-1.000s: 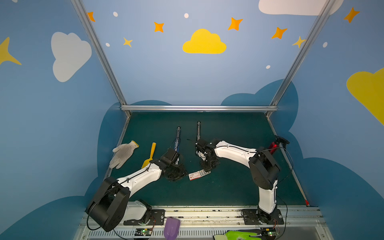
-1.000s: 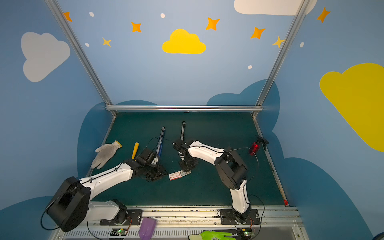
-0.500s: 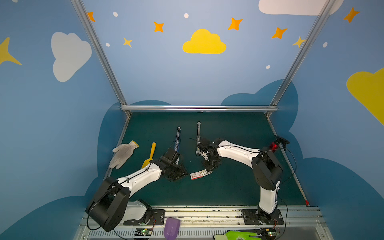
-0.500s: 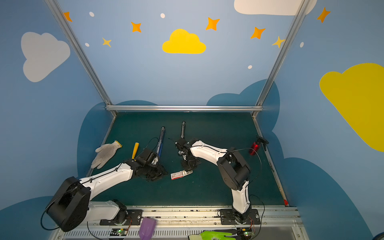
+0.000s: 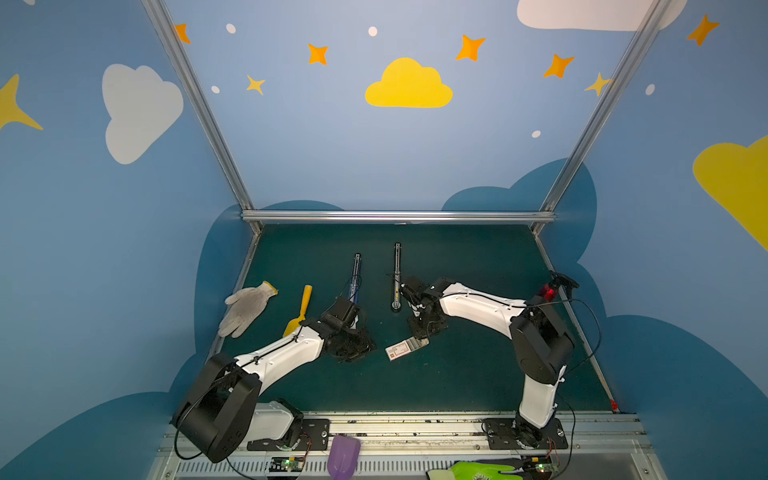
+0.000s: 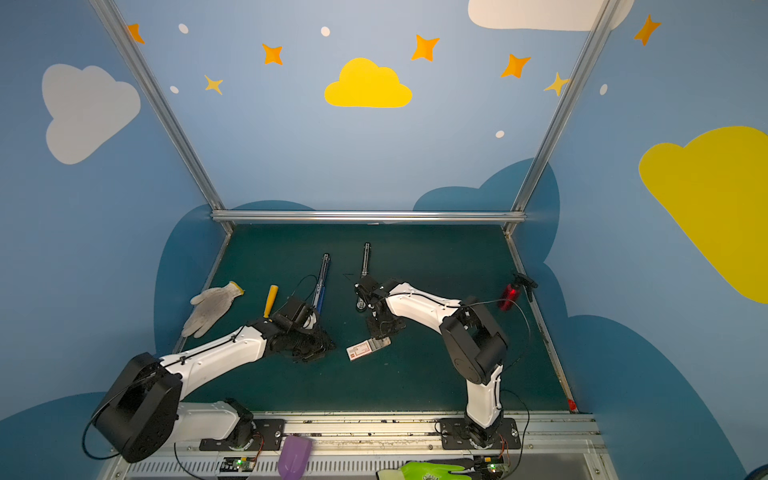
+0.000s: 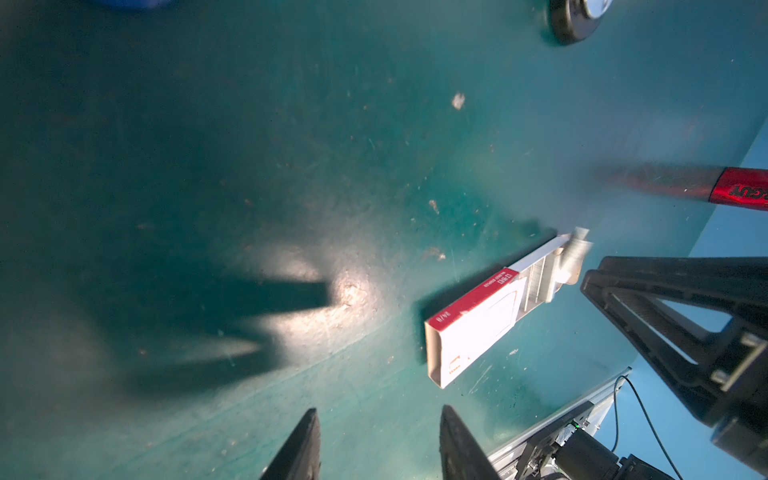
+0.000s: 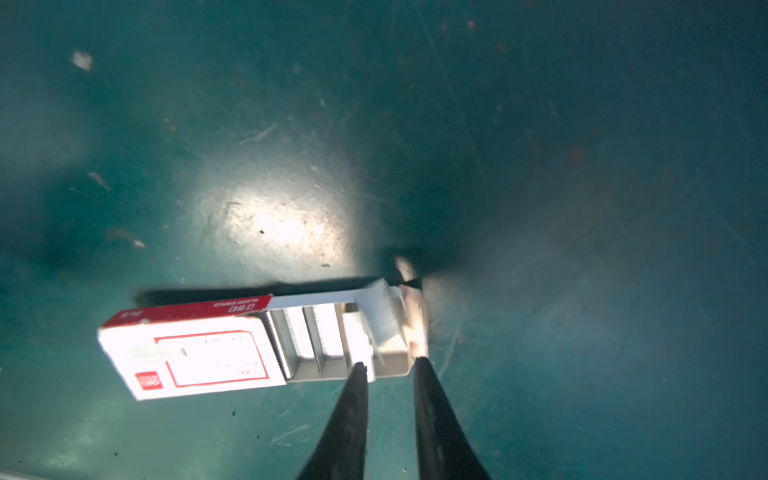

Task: Load the staples into the stapler

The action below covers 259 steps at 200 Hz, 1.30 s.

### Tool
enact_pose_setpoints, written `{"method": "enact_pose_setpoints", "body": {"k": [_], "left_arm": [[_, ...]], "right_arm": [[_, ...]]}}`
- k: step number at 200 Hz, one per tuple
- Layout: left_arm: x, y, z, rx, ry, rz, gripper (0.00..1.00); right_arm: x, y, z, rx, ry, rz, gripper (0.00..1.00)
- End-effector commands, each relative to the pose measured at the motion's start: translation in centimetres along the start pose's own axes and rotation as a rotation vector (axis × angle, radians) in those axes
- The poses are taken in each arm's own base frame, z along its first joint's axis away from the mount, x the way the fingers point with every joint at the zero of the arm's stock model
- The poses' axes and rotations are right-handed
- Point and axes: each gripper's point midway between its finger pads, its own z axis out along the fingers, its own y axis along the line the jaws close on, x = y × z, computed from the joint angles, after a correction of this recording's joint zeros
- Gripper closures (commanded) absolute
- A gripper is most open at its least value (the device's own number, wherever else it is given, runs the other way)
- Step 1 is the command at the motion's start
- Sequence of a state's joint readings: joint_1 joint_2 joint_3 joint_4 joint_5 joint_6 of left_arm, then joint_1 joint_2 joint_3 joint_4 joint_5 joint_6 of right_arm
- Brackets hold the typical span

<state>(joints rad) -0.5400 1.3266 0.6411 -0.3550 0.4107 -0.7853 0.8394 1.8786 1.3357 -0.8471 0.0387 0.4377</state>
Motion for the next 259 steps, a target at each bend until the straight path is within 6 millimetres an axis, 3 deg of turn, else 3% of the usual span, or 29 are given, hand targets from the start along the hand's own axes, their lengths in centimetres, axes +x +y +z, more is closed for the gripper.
{"method": "enact_pose_setpoints", "body": {"k": [1, 43, 105, 139, 259], "left_arm": [[0.1, 0.1, 0.1, -0.004, 0.005, 0.006, 0.53], [0.2, 0.4, 0.1, -0.010, 0.002, 0.003, 0.53], [0.3, 0.5, 0.1, -0.013, 0.001, -0.001, 0.53], [0.4, 0.6, 0.0, -0.012, 0.000, -0.004, 0.53], [0.4, 0.5, 0.0, -0.009, 0.002, -0.007, 0.53]], "right_arm": [[-0.2, 0.4, -0.4, -0.030, -0.015, 0.007, 0.76], [-0.4, 0.1, -0.1, -0.017, -0.009, 0.002, 0.79], [-1.3, 0.3, 0.8, -0.006, 0.000, -0.007, 0.75], [-1.5, 0.2, 1.2, -0.003, 0.002, -0.003, 0.82], [0.8, -1.1, 1.8, 0.014, 0.034, 0.022, 0.85]]}}
